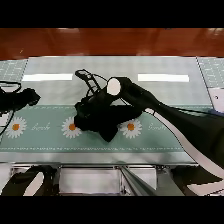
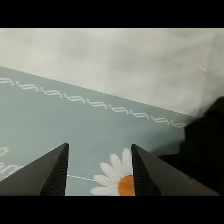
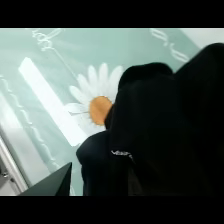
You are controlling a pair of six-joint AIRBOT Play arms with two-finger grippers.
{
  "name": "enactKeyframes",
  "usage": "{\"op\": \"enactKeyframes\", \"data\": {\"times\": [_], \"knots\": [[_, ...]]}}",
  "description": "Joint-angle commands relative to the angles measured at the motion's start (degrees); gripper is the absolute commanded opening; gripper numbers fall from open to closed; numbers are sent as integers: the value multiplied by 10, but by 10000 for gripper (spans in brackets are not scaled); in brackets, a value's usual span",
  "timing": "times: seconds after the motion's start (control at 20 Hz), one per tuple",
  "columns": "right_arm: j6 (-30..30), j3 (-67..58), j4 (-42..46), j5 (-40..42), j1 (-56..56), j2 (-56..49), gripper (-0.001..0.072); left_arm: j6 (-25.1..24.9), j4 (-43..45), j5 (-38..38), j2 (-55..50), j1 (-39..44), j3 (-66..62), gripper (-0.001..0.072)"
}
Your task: Fold the shirts.
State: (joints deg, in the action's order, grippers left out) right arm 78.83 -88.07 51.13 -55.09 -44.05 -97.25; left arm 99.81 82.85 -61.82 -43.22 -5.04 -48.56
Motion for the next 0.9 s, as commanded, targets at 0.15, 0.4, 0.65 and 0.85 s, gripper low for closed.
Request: {"op": "enactKeyframes", "data": {"times": [0.15, 0.4, 0.65, 0.85], "knots": [[9, -25, 42, -115, 199, 91, 411, -46, -143, -107, -24, 7, 35, 496], [51, 212, 113, -113, 441, 266, 410, -141, -296, -85, -48, 20, 114, 496], [-22, 498, 3, -50, 562, 376, 410, -335, -517, 5, -153, 48, 147, 497], [-29, 558, -5, -50, 554, 380, 410, -402, -539, 112, -268, 131, 130, 496]]}}
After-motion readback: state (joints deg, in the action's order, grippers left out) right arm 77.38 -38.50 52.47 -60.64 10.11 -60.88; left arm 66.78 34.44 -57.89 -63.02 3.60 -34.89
